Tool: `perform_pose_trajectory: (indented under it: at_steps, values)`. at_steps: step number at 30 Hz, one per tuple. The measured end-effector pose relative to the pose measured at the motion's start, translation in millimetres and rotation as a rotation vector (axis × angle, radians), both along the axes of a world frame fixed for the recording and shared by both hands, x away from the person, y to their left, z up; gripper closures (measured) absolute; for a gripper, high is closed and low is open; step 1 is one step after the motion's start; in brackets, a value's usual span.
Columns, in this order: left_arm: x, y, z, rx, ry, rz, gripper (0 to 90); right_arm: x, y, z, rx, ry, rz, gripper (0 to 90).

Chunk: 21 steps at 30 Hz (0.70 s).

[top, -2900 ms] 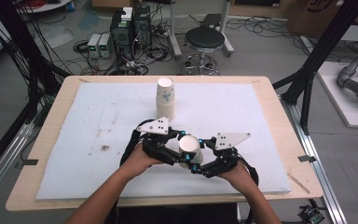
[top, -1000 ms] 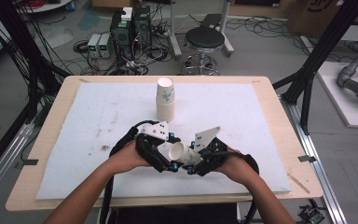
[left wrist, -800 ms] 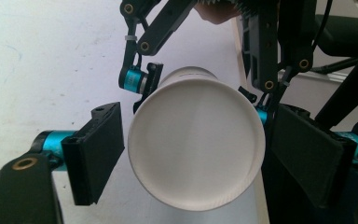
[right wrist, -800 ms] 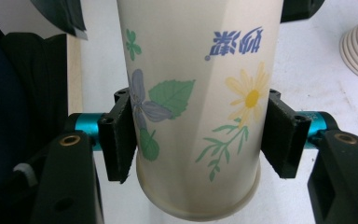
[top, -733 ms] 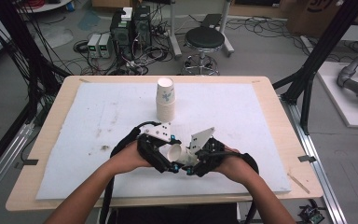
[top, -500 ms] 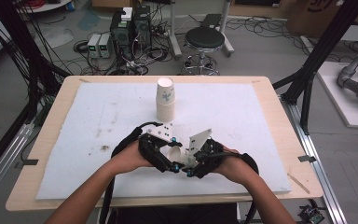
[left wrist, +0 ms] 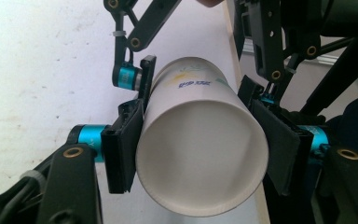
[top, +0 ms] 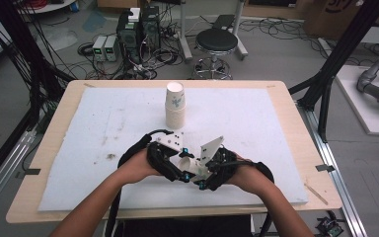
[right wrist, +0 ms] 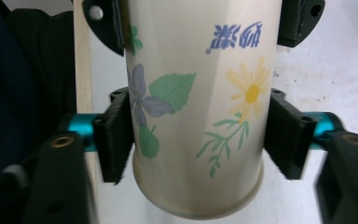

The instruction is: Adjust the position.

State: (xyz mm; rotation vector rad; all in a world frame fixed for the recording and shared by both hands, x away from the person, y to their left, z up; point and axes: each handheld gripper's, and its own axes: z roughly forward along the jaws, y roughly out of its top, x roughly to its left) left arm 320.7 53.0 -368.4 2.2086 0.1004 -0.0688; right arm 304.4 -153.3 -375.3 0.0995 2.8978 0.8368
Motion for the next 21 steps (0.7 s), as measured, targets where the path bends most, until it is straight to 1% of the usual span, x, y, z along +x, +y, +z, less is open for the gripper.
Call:
perform_pose_trajectory:
  at_steps: [1, 2, 4, 5, 8, 9, 10, 13, 14, 16, 17, 18, 19, 20, 21]
  values:
    - [-0.3, 1.7, 1.1, -0.021, 0.000, 0.004, 36.8, 0.5, -1.9, 0.1, 0.029, -0.006, -0.007, 23.1]
    - [0.0, 2.9, 1.8, -0.027, -0.009, 0.008, 36.8, 0.7, -3.7, 0.5, 0.050, -0.001, -0.018, 20.8]
    - [0.2, 5.1, 2.4, -0.044, -0.011, 0.021, 36.8, 0.9, -10.7, 2.2, 0.123, 0.019, -0.039, 20.7]
    - [0.4, 6.4, 2.7, -0.049, -0.008, 0.027, 36.8, 0.8, -13.1, 2.7, 0.146, 0.020, -0.045, 20.7]
    - [1.0, 9.8, 1.6, -0.071, -0.001, 0.042, 36.8, -0.5, -23.5, 3.7, 0.229, 0.021, -0.042, 20.7]
    - [1.0, 9.8, 1.6, -0.071, -0.001, 0.042, 36.7, -0.5, -23.5, 3.7, 0.229, 0.021, -0.042, 20.7]
    - [1.6, 12.1, 0.5, -0.079, 0.000, 0.046, 36.7, -1.7, -32.4, 2.8, 0.302, 0.023, -0.057, 20.7]
    - [1.8, 15.5, -2.2, -0.116, 0.003, 0.059, 36.6, -3.9, -41.3, 0.6, 0.381, 0.020, -0.078, 20.5]
    - [1.3, 16.3, -3.0, -0.125, 0.004, 0.066, 36.6, -4.8, -45.3, -0.3, 0.410, 0.022, -0.098, 20.5]
    - [0.5, 18.2, -5.2, -0.149, 0.000, 0.074, 36.6, -6.7, -49.8, -1.7, 0.446, 0.027, -0.109, 20.5]
    - [-0.3, 19.2, -6.7, -0.166, 0.001, 0.079, 36.6, -7.9, -52.1, -2.5, 0.466, 0.014, -0.120, 20.4]
    - [-1.4, 19.8, -8.5, -0.181, 0.006, 0.084, 36.6, -9.3, -54.4, -3.3, 0.484, 0.012, -0.128, 20.4]
    - [-1.4, 19.8, -8.5, -0.181, 0.006, 0.084, 36.6, -9.3, -54.4, -3.3, 0.484, 0.012, -0.128, 20.4]
    - [-3.5, 21.2, -12.0, -0.200, 0.002, 0.092, 36.6, -11.4, -58.9, -5.3, 0.520, -0.003, -0.144, 20.2]
    - [-4.3, 21.8, -13.7, -0.207, 0.000, 0.095, 36.6, -12.1, -60.1, -6.1, 0.528, -0.006, -0.148, 20.2]
